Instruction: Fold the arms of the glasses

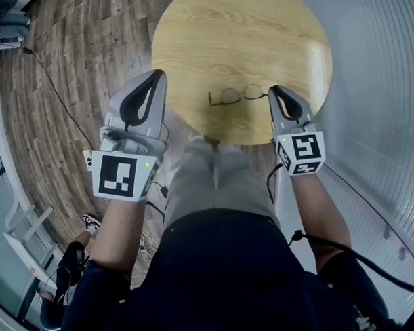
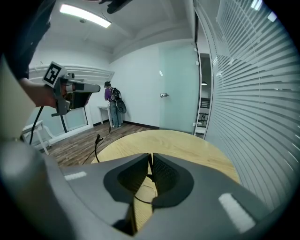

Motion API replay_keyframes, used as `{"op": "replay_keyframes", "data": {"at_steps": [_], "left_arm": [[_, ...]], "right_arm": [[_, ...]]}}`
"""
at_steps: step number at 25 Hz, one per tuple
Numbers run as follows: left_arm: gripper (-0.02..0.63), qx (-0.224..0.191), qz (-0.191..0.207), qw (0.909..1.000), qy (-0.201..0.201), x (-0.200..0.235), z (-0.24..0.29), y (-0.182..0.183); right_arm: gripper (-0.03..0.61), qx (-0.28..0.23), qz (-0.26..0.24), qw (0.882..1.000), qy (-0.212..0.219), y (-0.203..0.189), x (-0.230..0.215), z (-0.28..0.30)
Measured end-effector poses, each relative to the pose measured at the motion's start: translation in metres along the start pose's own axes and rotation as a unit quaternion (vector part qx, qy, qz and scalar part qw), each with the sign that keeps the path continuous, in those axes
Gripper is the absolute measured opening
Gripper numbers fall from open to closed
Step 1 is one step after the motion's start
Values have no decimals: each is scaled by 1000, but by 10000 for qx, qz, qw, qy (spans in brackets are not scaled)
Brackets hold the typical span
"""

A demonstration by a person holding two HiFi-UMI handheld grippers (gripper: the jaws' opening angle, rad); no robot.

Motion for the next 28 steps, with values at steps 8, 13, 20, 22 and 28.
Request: {"op": "replay_keyframes", "data": {"at_steps": [8, 13, 20, 22, 28], "left_arm": [[3, -70, -102, 9998, 158, 11, -3, -4], [3, -30, -113, 9997, 225, 4, -9, -7], [3, 39, -117, 9992, 388, -3, -20, -8], [3, 66, -114, 9991, 404, 1, -22, -7], [3, 151, -145, 9988, 439, 2, -22, -15]], "right_arm": [[35, 162, -151, 9996, 170, 4, 10, 13], [35, 234, -219, 9991, 261, -4, 14, 12], [34, 273, -338, 9981, 428, -10, 17, 11], [34, 305, -358, 9978, 458, -8, 20, 14], [33, 327, -339, 9971, 592, -8, 22, 23]]}}
Point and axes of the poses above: the fingertips, and each gripper's own axes: z forward along the fingers, x to its left, y out of its top, the point moved 9 cm from there along -z, backward along the fingers, and after that the axes turned 14 degrees about z, right-handed, at the moved point
